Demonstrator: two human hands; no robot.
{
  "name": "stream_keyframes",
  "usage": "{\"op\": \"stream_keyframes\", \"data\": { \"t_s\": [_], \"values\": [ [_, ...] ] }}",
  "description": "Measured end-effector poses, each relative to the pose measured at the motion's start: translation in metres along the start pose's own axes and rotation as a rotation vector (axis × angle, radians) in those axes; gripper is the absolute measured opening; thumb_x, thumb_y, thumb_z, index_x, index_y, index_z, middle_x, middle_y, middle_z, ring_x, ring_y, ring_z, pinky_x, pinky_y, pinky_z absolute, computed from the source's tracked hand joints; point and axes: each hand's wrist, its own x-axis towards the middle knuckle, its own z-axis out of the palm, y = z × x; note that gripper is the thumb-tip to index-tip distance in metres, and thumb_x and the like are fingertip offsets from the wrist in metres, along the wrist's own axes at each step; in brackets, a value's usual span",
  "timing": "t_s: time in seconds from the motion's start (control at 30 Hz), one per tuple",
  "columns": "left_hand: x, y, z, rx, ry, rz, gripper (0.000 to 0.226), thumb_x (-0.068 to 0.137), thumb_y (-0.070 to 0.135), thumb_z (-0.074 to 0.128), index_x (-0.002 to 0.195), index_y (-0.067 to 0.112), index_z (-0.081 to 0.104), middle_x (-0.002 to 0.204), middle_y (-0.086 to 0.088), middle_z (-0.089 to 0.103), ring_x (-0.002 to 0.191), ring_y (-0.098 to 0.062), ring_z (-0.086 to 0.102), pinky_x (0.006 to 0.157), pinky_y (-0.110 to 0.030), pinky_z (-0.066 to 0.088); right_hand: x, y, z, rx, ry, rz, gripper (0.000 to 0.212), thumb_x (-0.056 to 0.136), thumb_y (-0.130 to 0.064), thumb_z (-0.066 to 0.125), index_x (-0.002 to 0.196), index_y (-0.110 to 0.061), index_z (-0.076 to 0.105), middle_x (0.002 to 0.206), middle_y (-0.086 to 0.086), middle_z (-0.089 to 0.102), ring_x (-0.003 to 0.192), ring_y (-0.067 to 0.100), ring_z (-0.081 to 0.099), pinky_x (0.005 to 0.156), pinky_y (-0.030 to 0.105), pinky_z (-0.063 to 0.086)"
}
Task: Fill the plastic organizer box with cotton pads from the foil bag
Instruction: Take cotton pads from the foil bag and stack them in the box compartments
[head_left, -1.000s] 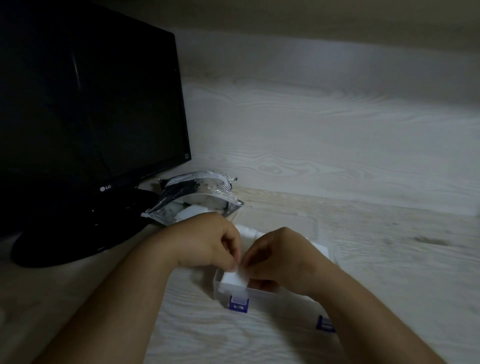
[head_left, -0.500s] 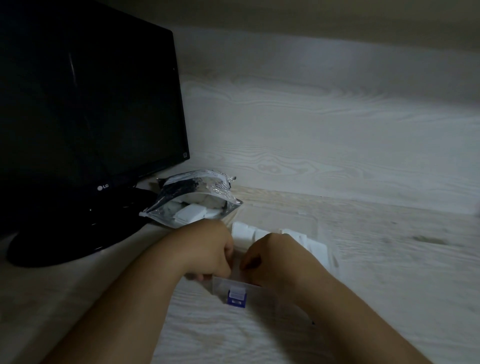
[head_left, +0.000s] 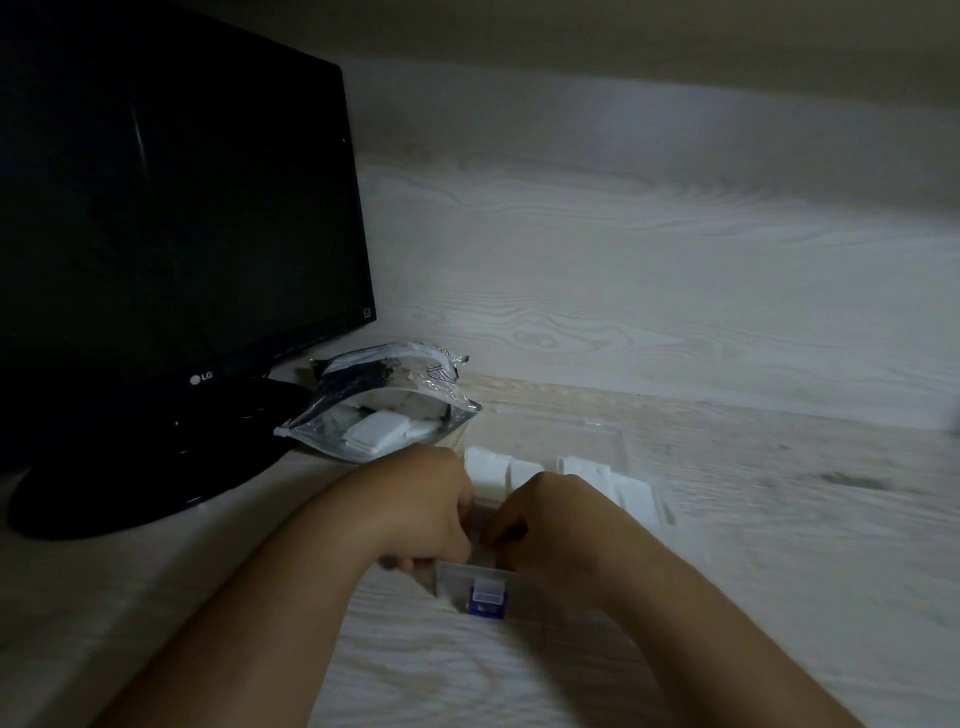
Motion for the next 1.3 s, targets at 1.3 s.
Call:
{"op": "stream_keyframes", "data": {
  "t_s": [1.3],
  "values": [
    [0.056, -0.064, -0.002, -0.095, 0.719, -0.353, 0.027, 0.092, 0.012, 0.057, 0.116, 0.013, 0.069, 0.124, -0.014, 0.064, 0.118, -0.034, 0.056, 0.097, -0.037, 0.045, 0.002, 0.021, -0.01, 0.11, 0.234, 0.065, 0.02, 0.081, -0.016, 0.066, 0.091, -0.031, 0.076, 0.094, -0.011, 0.072, 0.083, 0.007, 0.064, 0.073, 0.019, 0.05]
  ]
}}
